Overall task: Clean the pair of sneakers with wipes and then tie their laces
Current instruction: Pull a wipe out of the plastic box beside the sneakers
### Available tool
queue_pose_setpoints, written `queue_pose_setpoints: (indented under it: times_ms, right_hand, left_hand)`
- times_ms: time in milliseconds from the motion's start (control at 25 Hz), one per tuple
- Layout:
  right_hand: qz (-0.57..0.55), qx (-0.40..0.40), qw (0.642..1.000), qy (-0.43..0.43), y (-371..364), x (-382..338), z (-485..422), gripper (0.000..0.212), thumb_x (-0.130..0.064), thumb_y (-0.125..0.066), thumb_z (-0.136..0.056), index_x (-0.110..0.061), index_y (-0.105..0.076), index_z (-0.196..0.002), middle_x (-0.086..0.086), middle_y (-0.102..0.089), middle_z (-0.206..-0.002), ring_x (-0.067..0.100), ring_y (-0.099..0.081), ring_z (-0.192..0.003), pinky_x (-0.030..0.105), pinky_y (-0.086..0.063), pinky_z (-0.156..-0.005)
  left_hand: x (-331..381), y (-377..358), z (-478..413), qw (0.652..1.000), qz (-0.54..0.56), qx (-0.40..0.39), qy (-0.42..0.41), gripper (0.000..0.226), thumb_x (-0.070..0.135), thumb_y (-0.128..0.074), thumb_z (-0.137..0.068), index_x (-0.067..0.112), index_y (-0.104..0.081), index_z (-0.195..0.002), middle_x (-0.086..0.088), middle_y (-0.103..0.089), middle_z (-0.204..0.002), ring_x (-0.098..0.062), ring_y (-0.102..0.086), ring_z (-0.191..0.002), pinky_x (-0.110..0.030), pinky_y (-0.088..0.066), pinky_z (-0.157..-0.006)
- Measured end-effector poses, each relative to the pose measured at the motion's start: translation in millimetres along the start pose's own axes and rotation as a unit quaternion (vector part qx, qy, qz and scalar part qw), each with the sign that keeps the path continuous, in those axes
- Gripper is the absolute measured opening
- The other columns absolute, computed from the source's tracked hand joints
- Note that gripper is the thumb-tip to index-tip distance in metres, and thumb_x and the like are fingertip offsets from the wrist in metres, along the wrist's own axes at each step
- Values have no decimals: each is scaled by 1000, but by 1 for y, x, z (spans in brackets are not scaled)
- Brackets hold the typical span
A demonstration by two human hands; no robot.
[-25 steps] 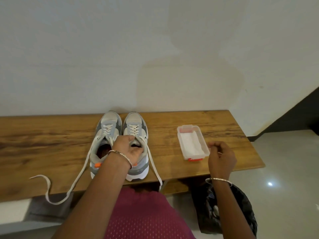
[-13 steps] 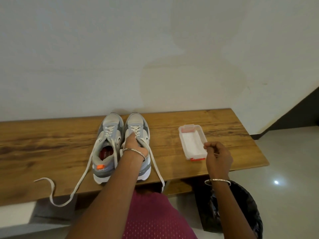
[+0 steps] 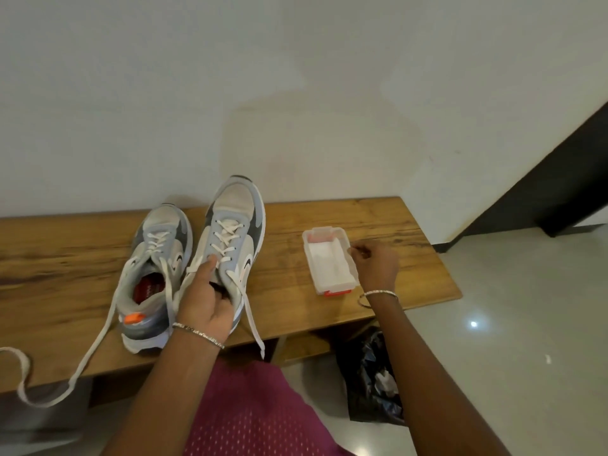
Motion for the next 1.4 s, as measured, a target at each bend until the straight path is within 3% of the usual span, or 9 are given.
queue_pose_setpoints:
  times_ms: [160,320,440,640,800,1000,1160,1320,1400]
  right_hand:
    - [101,-139,985,18,-40,-4,-29,17,-14,-69,-89,-12,-77,-105,8,-76,-94,25,-71,-87,29,-52,-79]
    - [170,-189,965,61,-70,-11,-43,19,-12,-63,-92,-10,-76,-105,11,-74,-103,29,-68,-96,30,-51,-79]
    - [218,-214,948,83,-83,-9,-47,20,-10,-57,-93,-8,-76,-95,13,-72,-98,29,-67,-93,26,-40,-67]
    - [266,-229,933,79,-85,-13,-47,32,-2,-45,-93,-12,-51,-63,4,-53,-68,24,-55,-71,20,-24,-49]
    - [269,-240,925,118,-86,-17,-47,26,-2,-41,-95,-1,-63,-109,13,-63,-110,30,-64,-95,28,-37,-66]
    - [231,-187,942,155,-71,-6,-44,15,1,-49,-93,-6,-61,-100,11,-62,-104,28,-61,-84,30,-38,-64]
    - [187,-154,958,155,-59,-4,-39,21,7,-55,-87,-10,-60,-99,7,-60,-105,25,-59,-88,31,-47,-69]
    - [106,-129,977,132,-50,-10,-36,18,5,-56,-84,-8,-54,-96,3,-55,-96,19,-53,-83,20,-36,-59]
    - [123,-139,973,134,-49,-12,-34,15,-1,-56,-87,-8,-54,-101,5,-56,-100,23,-57,-83,23,-41,-60]
  left_hand:
    - [1,2,10,998,-29,-59,-12,27,23,-59,-97,10,-64,-120,-10,-69,-123,-18,-64,-117,-23,-58,-86]
    - [-3,9,7,995,-17,-99,8,45,21,-56,-96,9,-55,-139,-10,-65,-134,-21,-60,-124,-20,-59,-66]
    - [-2,7,4,995,-20,-97,-2,51,20,-59,-90,10,-54,-140,-10,-65,-134,-24,-60,-126,-21,-59,-65]
    - [-2,4,-3,995,-6,-98,6,43,19,-55,-97,11,-55,-140,-9,-65,-133,-22,-60,-125,-20,-58,-62]
    - [-3,5,-5,995,4,-98,17,47,19,-58,-94,11,-56,-139,-11,-65,-134,-24,-60,-126,-19,-58,-61]
    - [0,4,-8,997,11,-80,18,52,20,-63,-85,11,-58,-137,-11,-66,-131,-24,-63,-119,-17,-57,-59]
    - [-1,3,-9,997,8,-81,21,51,19,-63,-86,11,-58,-136,-11,-67,-130,-22,-65,-115,-17,-56,-60]
    - [0,2,-10,996,16,-81,22,50,20,-63,-86,10,-58,-135,-12,-66,-131,-23,-64,-116,-16,-57,-60]
    - [0,2,-9,996,15,-82,25,48,20,-63,-86,10,-60,-133,-12,-67,-130,-24,-65,-115,-16,-57,-60]
Point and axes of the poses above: each hand's wrist, its own z-axis away from the middle knuckle, its own y-axis out of the back of the hand, x = y × z, the point moved 1 cm from there along -z, towards the middle knuckle
